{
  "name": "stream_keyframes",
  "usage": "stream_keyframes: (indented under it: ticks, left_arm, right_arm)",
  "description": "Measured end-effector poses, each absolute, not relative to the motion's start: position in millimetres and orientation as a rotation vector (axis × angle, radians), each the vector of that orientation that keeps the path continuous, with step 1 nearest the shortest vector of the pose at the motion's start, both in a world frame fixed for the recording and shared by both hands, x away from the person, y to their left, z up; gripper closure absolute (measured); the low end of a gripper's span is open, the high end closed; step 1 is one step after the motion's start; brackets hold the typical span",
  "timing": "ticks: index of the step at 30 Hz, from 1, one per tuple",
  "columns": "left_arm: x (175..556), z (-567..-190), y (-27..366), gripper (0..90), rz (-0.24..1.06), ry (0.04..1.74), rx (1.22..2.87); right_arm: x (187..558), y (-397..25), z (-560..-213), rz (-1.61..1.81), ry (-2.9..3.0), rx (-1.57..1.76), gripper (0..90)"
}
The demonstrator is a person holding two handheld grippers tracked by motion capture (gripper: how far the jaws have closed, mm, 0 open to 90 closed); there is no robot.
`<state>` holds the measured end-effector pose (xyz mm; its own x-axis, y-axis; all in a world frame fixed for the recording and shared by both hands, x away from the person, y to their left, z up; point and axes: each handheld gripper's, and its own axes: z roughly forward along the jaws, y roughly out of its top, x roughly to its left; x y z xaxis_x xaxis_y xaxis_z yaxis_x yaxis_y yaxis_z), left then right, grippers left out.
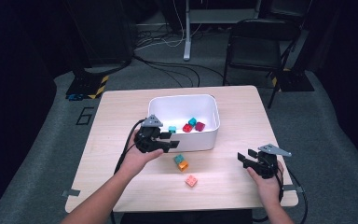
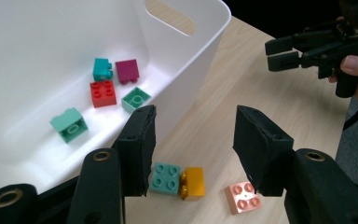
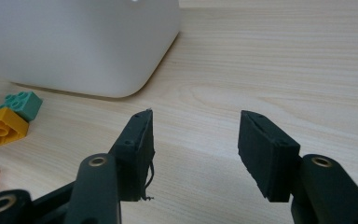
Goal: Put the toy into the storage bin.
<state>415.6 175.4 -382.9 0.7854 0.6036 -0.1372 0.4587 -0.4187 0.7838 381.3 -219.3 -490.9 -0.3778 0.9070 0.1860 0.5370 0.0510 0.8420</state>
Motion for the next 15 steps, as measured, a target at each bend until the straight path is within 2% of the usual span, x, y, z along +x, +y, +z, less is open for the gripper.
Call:
stream_keyframes:
  ticks: [15]
  left_arm:
    - [404,-455,158,53.7,0.189,0.785,2.191]
  right_arm:
    - [381,-223,-490,1.282,1.916,1.475,45.0]
